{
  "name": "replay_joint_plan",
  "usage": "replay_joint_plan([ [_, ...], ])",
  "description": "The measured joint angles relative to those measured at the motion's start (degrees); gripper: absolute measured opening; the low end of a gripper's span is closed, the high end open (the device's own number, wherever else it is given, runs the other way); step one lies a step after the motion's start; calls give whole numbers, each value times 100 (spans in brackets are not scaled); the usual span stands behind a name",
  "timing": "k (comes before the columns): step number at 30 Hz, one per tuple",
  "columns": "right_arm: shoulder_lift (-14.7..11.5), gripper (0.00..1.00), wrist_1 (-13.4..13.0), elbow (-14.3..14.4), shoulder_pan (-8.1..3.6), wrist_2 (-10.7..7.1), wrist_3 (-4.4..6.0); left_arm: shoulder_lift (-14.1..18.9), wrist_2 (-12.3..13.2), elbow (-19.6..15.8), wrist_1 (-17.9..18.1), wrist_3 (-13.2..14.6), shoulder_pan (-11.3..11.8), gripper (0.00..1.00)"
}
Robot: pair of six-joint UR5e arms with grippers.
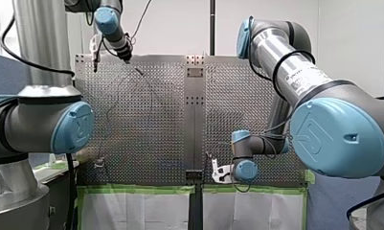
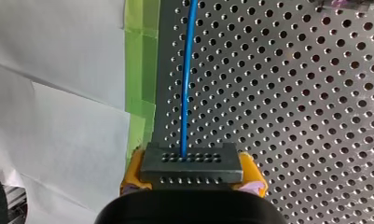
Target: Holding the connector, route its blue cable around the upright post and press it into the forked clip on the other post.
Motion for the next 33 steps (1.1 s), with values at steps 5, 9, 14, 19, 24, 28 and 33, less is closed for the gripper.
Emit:
replay_joint_plan([
  [5,0,0,-24,-1,0,-5,4,-14,-7,-217,231,232,-210,100],
  [9,0,0,-36,-2,0,-6,8,-60,-29,-376,393,394,-341,100],
  [14,0,0,2,-2,0,-7,5,-182,-124,-607,624,623,-485,100],
  [19,0,0,52,-1,1,-7,1,-415,-319,-860,880,878,-700,100],
  [24,0,0,91,-2,10,-7,1,-694,-583,-1110,1159,1159,-975,100],
  [28,0,0,93,-2,18,-7,1,-877,-767,-1145,1344,1343,-1159,100],
  [33,0,0,61,-2,35,-7,3,-1133,-1032,-1033,1609,1608,-1423,100],
])
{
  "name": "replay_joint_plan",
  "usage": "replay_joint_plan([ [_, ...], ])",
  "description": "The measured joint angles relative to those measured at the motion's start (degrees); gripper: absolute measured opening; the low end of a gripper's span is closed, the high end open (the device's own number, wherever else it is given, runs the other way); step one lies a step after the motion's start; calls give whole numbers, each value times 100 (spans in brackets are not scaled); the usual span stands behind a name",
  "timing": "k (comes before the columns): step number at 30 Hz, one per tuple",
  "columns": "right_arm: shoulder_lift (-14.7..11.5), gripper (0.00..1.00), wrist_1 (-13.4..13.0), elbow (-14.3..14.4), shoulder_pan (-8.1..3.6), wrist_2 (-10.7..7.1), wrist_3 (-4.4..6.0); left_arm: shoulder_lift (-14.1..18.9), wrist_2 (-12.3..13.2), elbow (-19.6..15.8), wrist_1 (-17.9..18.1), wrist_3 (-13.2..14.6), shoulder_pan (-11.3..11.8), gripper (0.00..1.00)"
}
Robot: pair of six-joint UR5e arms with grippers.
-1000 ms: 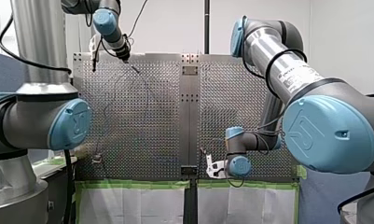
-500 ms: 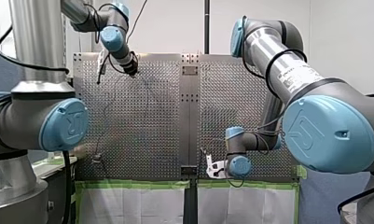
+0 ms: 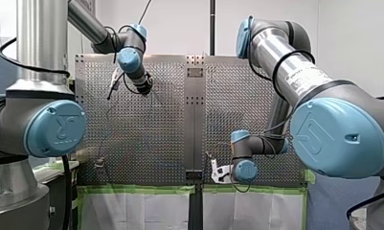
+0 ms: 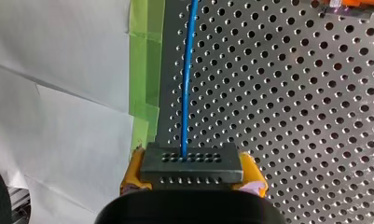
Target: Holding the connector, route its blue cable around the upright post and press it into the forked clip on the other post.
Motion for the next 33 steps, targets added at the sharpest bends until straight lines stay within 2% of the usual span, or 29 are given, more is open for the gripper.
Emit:
replay_joint_plan([
  [7,0,0,-31,0,17,0,6,-100,-261,272,339,338,-253,100],
  [14,0,0,-29,0,30,0,5,-103,-440,520,688,686,-201,100],
  [26,0,0,-32,0,35,0,-1,-160,-481,549,1255,1254,-95,100],
  [33,0,0,-41,0,36,0,3,-348,-483,551,1555,1399,-9,100],
])
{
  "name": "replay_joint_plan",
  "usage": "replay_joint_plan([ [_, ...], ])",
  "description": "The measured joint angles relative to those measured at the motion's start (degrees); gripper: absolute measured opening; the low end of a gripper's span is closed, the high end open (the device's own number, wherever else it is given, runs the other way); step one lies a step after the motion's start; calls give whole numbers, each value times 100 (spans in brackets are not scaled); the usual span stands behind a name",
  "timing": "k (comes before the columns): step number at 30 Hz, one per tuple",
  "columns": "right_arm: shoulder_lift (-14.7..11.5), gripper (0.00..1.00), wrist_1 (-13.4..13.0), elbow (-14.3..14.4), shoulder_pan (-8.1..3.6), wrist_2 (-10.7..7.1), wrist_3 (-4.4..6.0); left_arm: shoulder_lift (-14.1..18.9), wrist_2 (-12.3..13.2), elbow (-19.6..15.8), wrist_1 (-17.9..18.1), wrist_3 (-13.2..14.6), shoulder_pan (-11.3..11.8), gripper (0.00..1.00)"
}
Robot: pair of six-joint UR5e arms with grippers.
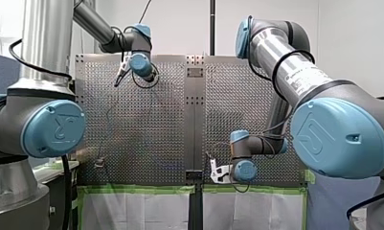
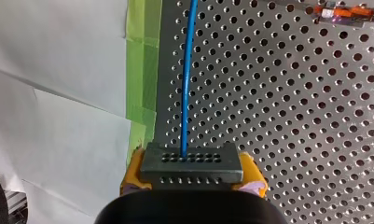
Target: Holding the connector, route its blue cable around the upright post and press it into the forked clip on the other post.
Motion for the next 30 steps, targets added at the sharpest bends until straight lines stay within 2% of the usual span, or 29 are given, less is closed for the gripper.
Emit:
replay_joint_plan([
  [14,0,0,2,0,9,0,-4,-47,-14,-2,627,-38,332,100],
  [23,0,0,-4,0,10,0,-5,-308,0,-1,1034,-28,355,100],
  [30,-1,0,-10,0,13,0,-5,-366,5,0,1348,-35,413,100],
])
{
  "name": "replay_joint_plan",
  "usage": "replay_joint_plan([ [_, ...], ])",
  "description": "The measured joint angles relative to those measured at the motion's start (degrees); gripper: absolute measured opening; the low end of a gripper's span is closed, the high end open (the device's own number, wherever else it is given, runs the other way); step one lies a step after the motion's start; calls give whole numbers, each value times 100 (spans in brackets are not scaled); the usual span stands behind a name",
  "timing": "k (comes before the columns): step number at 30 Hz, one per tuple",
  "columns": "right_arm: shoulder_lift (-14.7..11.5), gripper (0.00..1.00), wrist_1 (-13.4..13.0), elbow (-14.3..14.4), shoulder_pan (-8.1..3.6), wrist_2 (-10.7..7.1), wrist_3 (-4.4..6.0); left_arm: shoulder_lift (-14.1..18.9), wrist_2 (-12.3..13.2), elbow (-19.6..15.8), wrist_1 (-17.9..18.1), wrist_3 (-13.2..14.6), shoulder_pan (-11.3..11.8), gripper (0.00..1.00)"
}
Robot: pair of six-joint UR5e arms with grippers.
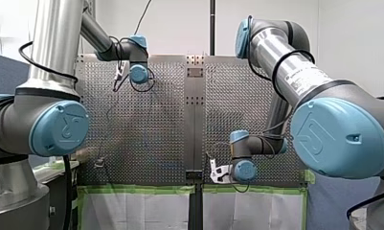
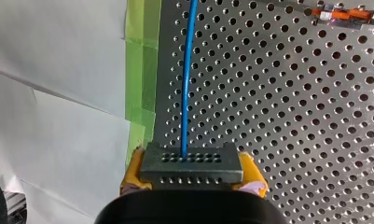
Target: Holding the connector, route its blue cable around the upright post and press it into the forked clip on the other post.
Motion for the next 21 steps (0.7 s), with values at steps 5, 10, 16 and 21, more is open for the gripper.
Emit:
replay_joint_plan([
  [5,0,0,-7,0,9,0,2,-42,38,1,200,-19,59,100],
  [10,0,0,-11,0,13,0,2,-158,84,21,428,-35,78,100],
  [16,0,0,-15,0,21,-1,4,-224,111,25,783,-144,92,100],
  [21,0,0,-8,0,24,-8,13,-232,88,26,1048,-210,99,100],
])
